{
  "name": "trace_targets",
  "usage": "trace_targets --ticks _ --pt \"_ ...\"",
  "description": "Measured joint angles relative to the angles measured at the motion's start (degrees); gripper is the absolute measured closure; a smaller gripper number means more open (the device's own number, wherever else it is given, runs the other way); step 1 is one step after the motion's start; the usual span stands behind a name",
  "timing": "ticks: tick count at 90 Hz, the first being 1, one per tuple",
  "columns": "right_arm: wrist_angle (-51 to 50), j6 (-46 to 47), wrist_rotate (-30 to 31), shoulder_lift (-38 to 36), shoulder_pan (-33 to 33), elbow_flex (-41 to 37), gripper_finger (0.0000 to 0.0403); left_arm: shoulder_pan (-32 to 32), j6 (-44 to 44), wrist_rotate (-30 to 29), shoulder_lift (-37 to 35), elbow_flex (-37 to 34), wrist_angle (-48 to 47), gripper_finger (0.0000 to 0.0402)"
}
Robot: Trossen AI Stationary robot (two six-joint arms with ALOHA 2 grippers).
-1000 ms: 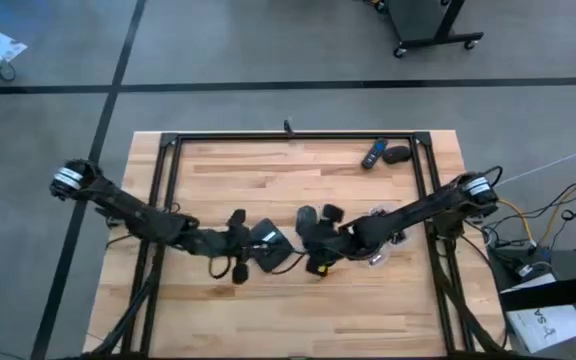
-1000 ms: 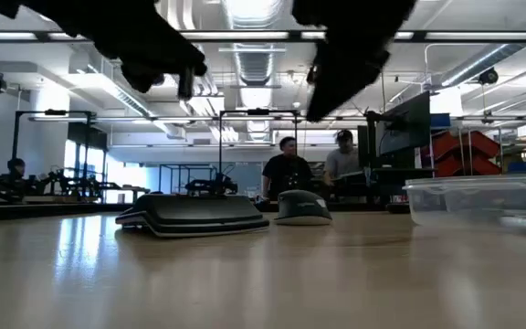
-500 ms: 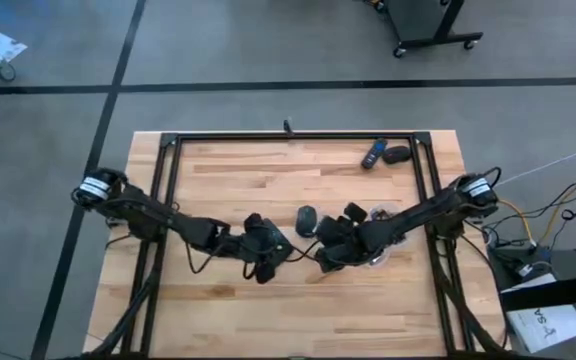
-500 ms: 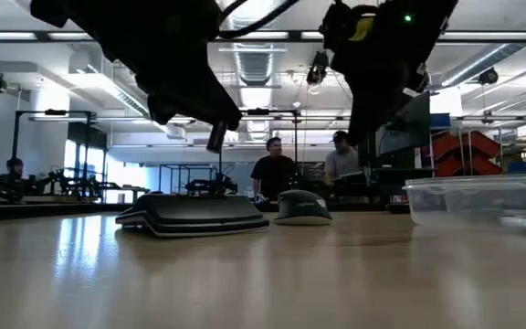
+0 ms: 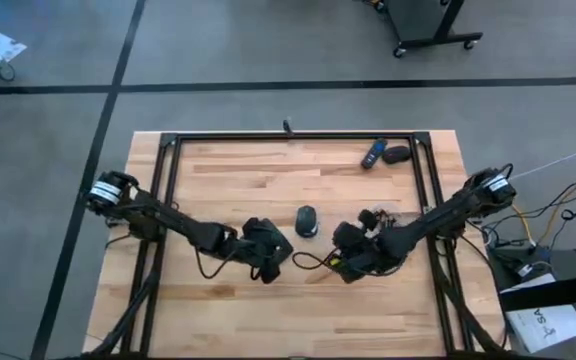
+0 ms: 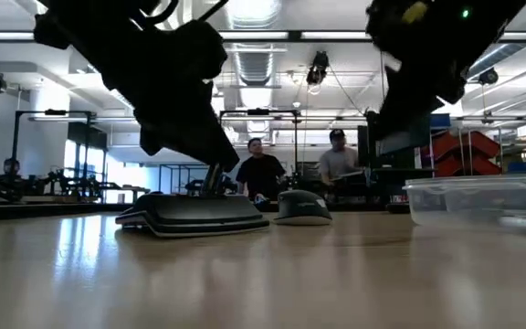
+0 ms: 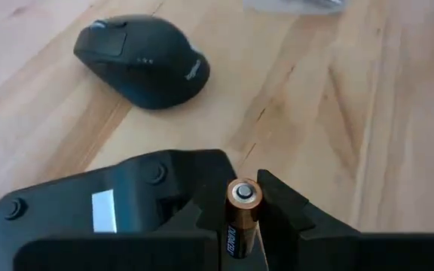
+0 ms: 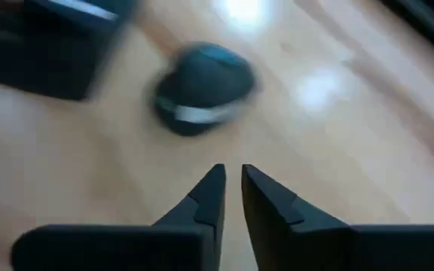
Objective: Insert battery
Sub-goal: Insert the brown battery into the calculator battery compartment
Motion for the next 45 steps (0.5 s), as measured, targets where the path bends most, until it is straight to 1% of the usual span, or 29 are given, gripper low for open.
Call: trace_targets --ticks 12,19,28,33,37,45 --pt "10.2 -5.6 -0.1 -1.0 0.6 -2.9 0.04 0.2 -0.1 -0.1 -0.1 0.2 -0.1 0.037" --pt "12.3 -5.9 0.0 -0.9 0.7 -4.0 0.04 0.3 -0.4 -0.1 -0.2 1.3 -1.0 0.037" --pt "15.1 -5.8 0.0 -0.5 0.7 -5.7 0.0402 1.0 -2.0 -0.1 -0.3 3.1 -7.1 0.0371" --pt "17.3 -5.8 0.0 -0.2 0.7 -6.6 0.0402 1.3 -2.8 -1.1 -0.3 3.4 -9.4 0.0371" --pt "19.1 -5.5 0.3 0.4 0.7 -6.9 0.0401 1.7 -2.9 -1.6 -0.3 3.5 -10.3 0.037" --pt "18.7 -5.1 0.5 1.3 0.7 -7.4 0.0401 2.4 -3.0 -1.2 -0.3 3.7 -10.1 0.037"
